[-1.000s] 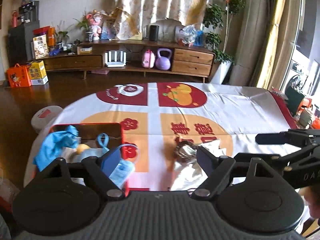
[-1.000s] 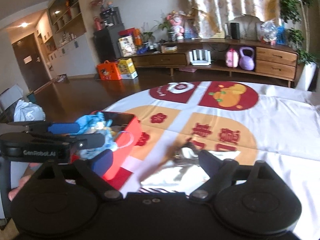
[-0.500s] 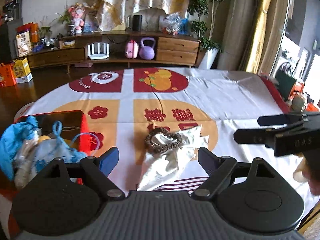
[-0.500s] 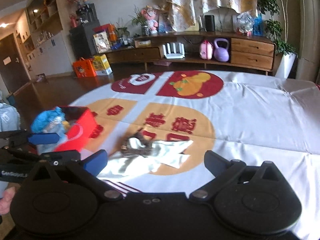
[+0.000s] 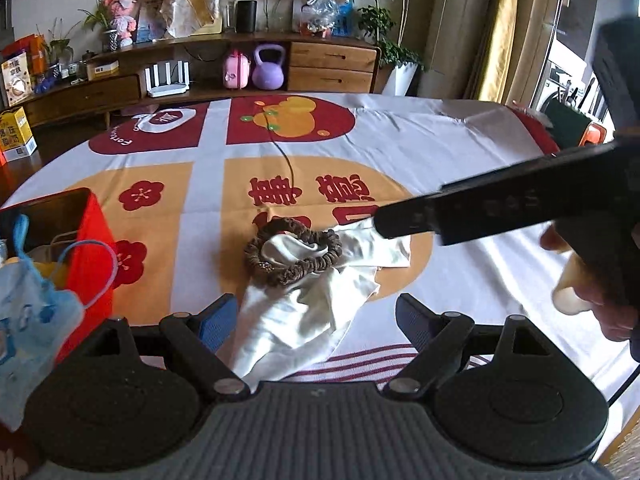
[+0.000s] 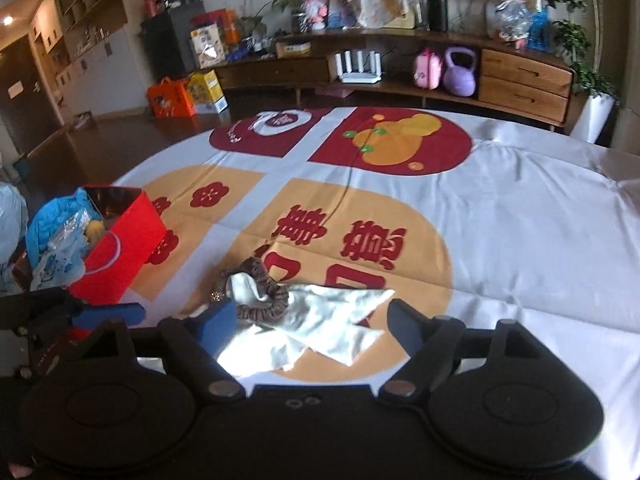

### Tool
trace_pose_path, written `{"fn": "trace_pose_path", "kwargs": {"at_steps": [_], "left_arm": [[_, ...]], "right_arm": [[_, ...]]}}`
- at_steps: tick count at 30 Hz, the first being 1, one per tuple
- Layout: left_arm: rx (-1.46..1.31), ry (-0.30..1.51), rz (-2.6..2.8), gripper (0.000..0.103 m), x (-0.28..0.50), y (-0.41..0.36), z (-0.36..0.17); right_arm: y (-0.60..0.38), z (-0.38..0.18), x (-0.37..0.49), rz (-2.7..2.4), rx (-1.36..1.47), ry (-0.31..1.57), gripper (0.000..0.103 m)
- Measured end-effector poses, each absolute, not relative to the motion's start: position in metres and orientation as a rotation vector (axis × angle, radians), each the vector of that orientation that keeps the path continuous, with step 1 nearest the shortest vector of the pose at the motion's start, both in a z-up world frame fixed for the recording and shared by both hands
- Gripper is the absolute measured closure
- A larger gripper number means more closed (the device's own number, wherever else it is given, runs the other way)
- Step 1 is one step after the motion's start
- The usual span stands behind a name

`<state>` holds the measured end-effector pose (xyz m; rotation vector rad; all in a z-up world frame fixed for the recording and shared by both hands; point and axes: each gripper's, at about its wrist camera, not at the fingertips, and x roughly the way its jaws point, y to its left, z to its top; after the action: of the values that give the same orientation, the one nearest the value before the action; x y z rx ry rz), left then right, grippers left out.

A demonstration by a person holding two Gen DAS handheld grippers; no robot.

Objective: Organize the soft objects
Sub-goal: 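Grasp the brown scrunchie with the right tool and lift it off the cloth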

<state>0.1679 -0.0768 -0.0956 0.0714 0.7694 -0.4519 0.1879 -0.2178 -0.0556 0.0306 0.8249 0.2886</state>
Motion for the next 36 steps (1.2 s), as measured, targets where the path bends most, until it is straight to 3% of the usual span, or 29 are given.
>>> {"fn": "trace_pose_path", "kwargs": {"at_steps": [6,20,29,36], "left_arm": [[0.087,0.783,-0.462,0.017,0.182,-0.084,-0.111],[0.117,0.789,-0.466,0.017,0.194,-0.092,-0.131],[0.13,0.775,-0.44,0.038,0.196,-0.091,-0.13],[0.156,0.778,-0.429,0.077,0.198,-0.09,-0.128]], "right_arm": [[-0.204,-0.07,0.212,0.322,0.025,0.863,0.028],[-0.17,-0.091,0.243,0.384,0.007,0.903,0.07],[-0.166,-0.096,0.243,0.39,0.02,0.906,0.089],[-0.167,-0.089,0.235,0.348,0.014,0.859,0.095]]}}
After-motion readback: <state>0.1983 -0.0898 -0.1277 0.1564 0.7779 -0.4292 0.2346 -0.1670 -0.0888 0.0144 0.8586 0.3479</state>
